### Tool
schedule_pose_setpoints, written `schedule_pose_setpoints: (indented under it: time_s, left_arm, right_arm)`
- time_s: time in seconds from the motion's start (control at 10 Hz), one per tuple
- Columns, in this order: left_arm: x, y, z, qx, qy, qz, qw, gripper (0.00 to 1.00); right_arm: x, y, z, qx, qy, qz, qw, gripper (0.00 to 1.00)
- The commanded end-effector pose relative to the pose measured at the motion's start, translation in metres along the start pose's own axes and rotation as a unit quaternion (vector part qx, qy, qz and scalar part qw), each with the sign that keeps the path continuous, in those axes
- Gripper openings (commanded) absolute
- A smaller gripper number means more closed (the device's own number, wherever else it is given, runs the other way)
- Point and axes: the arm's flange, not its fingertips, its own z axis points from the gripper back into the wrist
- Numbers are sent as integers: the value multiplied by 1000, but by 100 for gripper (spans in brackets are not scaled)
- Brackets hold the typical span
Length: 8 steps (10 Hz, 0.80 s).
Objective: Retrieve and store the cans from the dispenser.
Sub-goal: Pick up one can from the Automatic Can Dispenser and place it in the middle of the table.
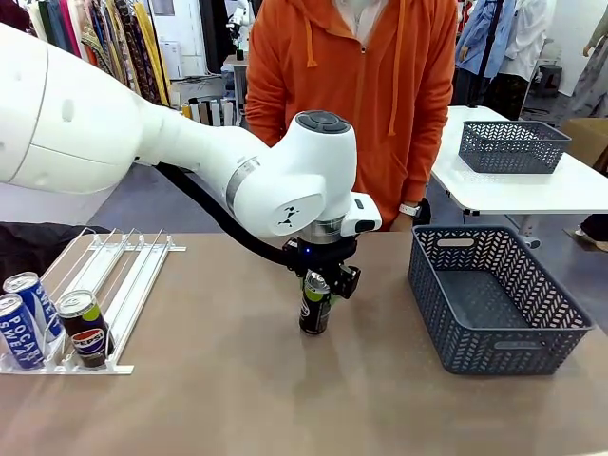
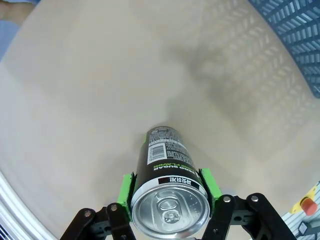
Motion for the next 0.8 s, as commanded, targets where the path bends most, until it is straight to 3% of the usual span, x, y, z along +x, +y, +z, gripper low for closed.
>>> schedule_pose_setpoints:
  time_s: [0.0,0.2,0.5,0.7]
  left_arm:
    - [2,5,7,-5,2,5,1000,0]
    - [3,6,6,-12,12,10,1000,100]
    - [2,9,11,-4,-1,23,1000,100]
    - [-6,20,43,2,-33,60,998,100]
  right_arm:
    - [3,2,1,6,-2,7,1000,100]
    - [3,2,1,6,-2,7,1000,100]
    - [3,2,1,6,-2,7,1000,100]
    - [3,2,1,6,-2,7,1000,100]
